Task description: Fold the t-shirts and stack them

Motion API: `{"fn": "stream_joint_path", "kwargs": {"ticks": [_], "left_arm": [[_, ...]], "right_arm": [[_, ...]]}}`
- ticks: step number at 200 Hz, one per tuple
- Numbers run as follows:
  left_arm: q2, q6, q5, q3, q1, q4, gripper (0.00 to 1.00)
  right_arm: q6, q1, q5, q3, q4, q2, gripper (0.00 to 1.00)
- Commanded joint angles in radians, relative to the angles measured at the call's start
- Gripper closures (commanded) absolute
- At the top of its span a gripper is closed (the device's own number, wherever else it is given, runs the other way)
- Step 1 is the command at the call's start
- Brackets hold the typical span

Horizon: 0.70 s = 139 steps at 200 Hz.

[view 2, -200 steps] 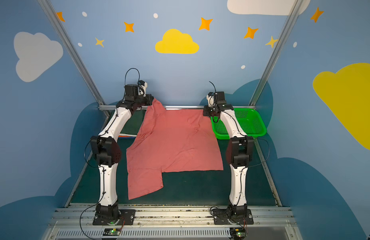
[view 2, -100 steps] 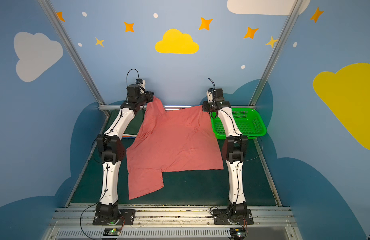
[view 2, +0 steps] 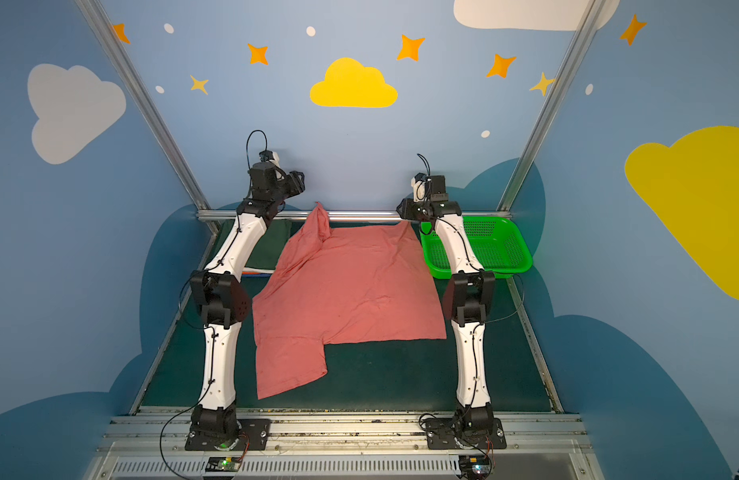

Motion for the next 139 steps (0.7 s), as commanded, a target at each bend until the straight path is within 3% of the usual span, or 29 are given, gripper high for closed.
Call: {"fn": "stream_joint_path", "kwargs": {"ticks": [1, 28, 62, 70, 92, 139], "left_arm": [[-0.171, -0.001, -0.019, -0.017, 0.001, -0.238, 0.45], [-0.387, -0.061, -0.017, -0.344, 0.001, -0.338, 0.79], [-0.613, -0.144, -0.059, -0.861, 0.0, -0.26, 0.95], [-0.639, -0.161, -0.077, -0.949, 0.002, -0.242, 0.95], [-0.663, -0.189, -0.082, -1.107, 0.009, -0.216, 0.95], [-0.583, -0.16, -0.049, -1.158, 0.013, -0.243, 0.95]], "right_arm": [[-0.044, 0.021, -0.069, -0.124, -0.018, -0.196, 0.49], [-0.069, 0.053, -0.032, -0.45, 0.021, -0.4, 0.54], [-0.084, 0.097, 0.051, -0.753, -0.016, -0.546, 0.92], [-0.08, 0.105, 0.07, -0.812, -0.039, -0.564, 1.0], [-0.057, 0.11, 0.097, -0.938, -0.06, -0.587, 1.0], [-0.023, 0.112, 0.198, -1.138, -0.036, -0.587, 1.0]]}}
